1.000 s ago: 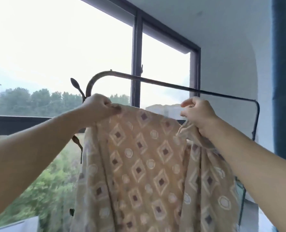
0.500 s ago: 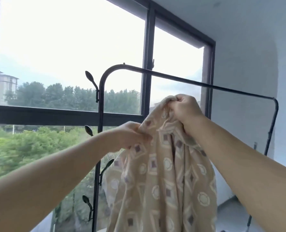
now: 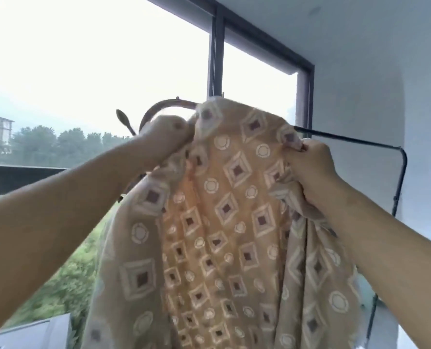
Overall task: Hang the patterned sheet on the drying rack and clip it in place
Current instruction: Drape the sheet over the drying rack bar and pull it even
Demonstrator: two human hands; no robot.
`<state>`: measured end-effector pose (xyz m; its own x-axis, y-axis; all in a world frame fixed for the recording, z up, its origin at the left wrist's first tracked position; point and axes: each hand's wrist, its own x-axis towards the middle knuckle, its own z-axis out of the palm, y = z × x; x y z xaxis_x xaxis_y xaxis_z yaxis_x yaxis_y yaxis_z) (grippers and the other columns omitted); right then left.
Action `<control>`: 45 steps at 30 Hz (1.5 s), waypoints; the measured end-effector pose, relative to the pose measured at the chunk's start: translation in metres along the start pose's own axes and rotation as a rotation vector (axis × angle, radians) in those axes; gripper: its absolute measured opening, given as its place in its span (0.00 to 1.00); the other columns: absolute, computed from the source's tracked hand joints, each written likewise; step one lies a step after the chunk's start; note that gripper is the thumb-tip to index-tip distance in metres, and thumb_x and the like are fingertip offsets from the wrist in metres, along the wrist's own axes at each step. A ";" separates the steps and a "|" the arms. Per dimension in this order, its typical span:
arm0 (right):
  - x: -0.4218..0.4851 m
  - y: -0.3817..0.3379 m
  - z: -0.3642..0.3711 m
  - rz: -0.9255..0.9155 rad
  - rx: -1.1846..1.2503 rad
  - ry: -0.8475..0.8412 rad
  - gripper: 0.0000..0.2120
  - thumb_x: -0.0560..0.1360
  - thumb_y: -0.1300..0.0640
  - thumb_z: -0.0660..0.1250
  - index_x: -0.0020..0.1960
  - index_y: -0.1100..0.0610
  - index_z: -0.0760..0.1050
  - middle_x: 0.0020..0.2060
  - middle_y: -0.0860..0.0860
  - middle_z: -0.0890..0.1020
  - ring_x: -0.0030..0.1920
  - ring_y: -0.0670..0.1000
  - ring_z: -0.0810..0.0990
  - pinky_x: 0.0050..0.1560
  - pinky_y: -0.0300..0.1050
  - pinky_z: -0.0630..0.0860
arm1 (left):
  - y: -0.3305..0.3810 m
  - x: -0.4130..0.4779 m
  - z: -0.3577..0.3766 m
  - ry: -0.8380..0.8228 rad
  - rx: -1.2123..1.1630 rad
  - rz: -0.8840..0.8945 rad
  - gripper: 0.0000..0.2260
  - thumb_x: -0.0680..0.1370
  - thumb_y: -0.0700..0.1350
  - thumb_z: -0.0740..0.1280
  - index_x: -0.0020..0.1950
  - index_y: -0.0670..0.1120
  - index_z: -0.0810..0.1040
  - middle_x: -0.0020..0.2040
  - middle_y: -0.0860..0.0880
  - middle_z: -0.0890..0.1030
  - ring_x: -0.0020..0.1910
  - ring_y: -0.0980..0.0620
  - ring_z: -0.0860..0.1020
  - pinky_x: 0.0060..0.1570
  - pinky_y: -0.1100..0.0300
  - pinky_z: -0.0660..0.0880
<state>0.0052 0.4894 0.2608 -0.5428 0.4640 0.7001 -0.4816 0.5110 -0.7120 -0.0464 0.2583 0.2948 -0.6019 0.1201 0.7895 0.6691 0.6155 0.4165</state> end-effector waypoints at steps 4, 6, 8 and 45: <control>-0.012 0.003 0.003 0.052 -0.167 -0.130 0.08 0.73 0.62 0.67 0.37 0.54 0.72 0.35 0.51 0.76 0.39 0.52 0.76 0.37 0.42 0.72 | -0.023 -0.013 0.018 -0.122 -0.077 -0.138 0.15 0.78 0.49 0.63 0.32 0.47 0.72 0.28 0.49 0.71 0.26 0.53 0.68 0.25 0.65 0.63; -0.021 0.001 0.006 0.080 -0.054 -0.241 0.05 0.71 0.64 0.69 0.42 0.55 0.74 0.37 0.50 0.75 0.38 0.49 0.75 0.34 0.41 0.70 | -0.025 -0.011 0.011 -0.123 -0.060 -0.106 0.14 0.78 0.49 0.64 0.34 0.46 0.73 0.29 0.49 0.71 0.26 0.54 0.67 0.25 0.64 0.64; -0.034 -0.006 0.015 0.113 -0.031 -0.487 0.16 0.71 0.58 0.72 0.56 0.51 0.73 0.45 0.49 0.75 0.43 0.47 0.77 0.37 0.41 0.75 | -0.012 -0.015 0.013 -0.276 -0.076 -0.074 0.11 0.78 0.49 0.64 0.36 0.47 0.75 0.29 0.51 0.72 0.26 0.56 0.67 0.23 0.66 0.65; -0.058 -0.002 0.061 0.200 0.014 -0.852 0.12 0.71 0.55 0.72 0.54 0.55 0.81 0.48 0.56 0.84 0.46 0.56 0.83 0.50 0.51 0.81 | -0.008 -0.027 0.010 -0.348 0.004 -0.104 0.09 0.74 0.49 0.69 0.37 0.45 0.79 0.29 0.51 0.73 0.27 0.56 0.69 0.23 0.67 0.66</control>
<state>-0.0043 0.4180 0.2181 -0.9446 -0.1580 0.2875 -0.3281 0.4660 -0.8217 -0.0395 0.2579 0.2662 -0.7794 0.3142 0.5420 0.5951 0.6417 0.4838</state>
